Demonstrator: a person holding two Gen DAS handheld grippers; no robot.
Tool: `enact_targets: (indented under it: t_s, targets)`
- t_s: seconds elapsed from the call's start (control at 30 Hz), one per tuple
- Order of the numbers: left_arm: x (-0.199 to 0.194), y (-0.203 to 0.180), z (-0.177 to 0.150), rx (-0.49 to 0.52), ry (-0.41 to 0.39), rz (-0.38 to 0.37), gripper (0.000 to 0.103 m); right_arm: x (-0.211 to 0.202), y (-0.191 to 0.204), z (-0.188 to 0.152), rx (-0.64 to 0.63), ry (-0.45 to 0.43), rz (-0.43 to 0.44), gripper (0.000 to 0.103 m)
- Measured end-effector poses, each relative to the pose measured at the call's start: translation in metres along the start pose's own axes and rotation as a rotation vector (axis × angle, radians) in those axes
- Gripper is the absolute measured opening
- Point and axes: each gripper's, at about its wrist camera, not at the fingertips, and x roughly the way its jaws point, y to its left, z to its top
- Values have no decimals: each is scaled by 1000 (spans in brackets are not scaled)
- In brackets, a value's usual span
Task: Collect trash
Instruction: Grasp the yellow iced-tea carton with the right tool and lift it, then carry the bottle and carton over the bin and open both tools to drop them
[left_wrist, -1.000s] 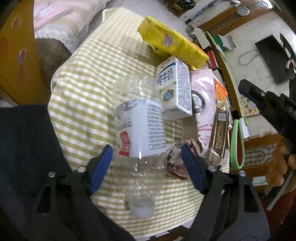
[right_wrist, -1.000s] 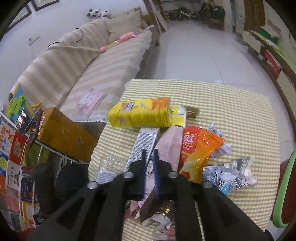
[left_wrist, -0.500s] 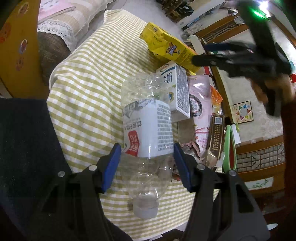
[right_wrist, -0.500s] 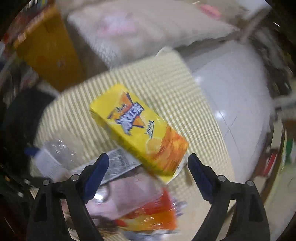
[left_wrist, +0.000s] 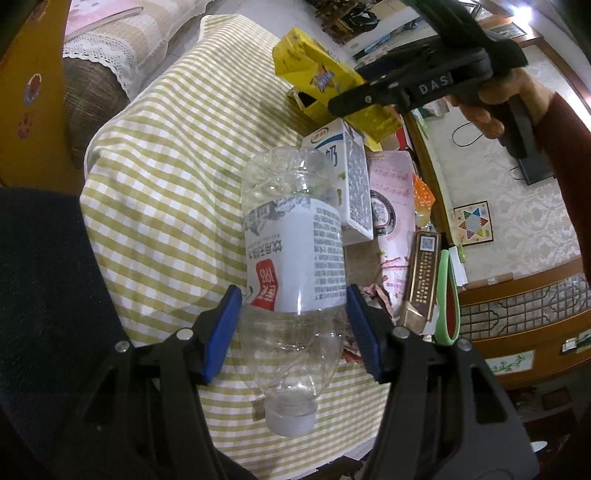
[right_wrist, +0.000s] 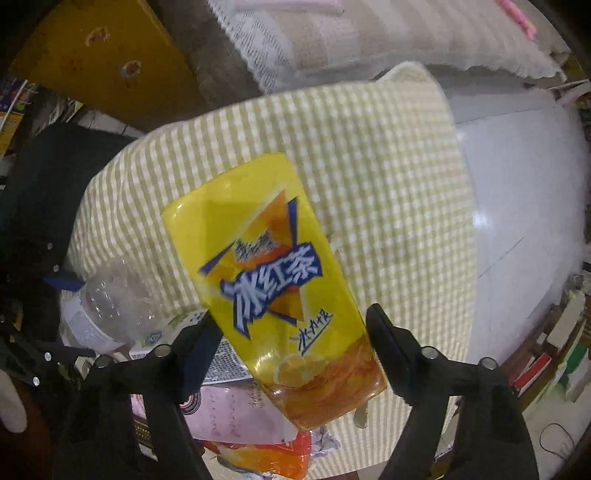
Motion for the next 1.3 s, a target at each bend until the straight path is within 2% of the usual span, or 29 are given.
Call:
enact_targets:
  t_s: [0.13, 0.3, 0.33, 0.43, 0.57, 0.67, 0.9, 1.17, 1.3]
  targets:
    - [-3, 1, 0, -5, -16, -6, 56, -33, -1, -26, 166, -160, -29, 71]
    - [-6, 0, -1, 5, -39, 18, 56, -72, 14, -81, 387, -390, -16, 71]
    - [-7, -1, -1, 9, -44, 22, 56, -76, 22, -101, 452, -443, -8, 71]
    - [-11, -9, -2, 32, -65, 47, 56, -85, 39, -139, 581, -523, -14, 71]
    - [-19, -31, -3, 101, -99, 105, 56, -79, 66, -186, 760, -573, -96, 71]
    - [-24, -50, -5, 155, -127, 139, 56, -71, 86, -219, 905, -647, -47, 71]
    - [-43, -102, -3, 281, -207, 187, 56, -98, 111, -293, 1123, -774, -96, 71]
    - [-57, -155, 8, 402, -300, 170, 56, -107, 124, -352, 1293, -851, -145, 72]
    - [-52, -182, 10, 454, -305, 135, 56, -106, 123, -379, 1360, -860, -153, 72]
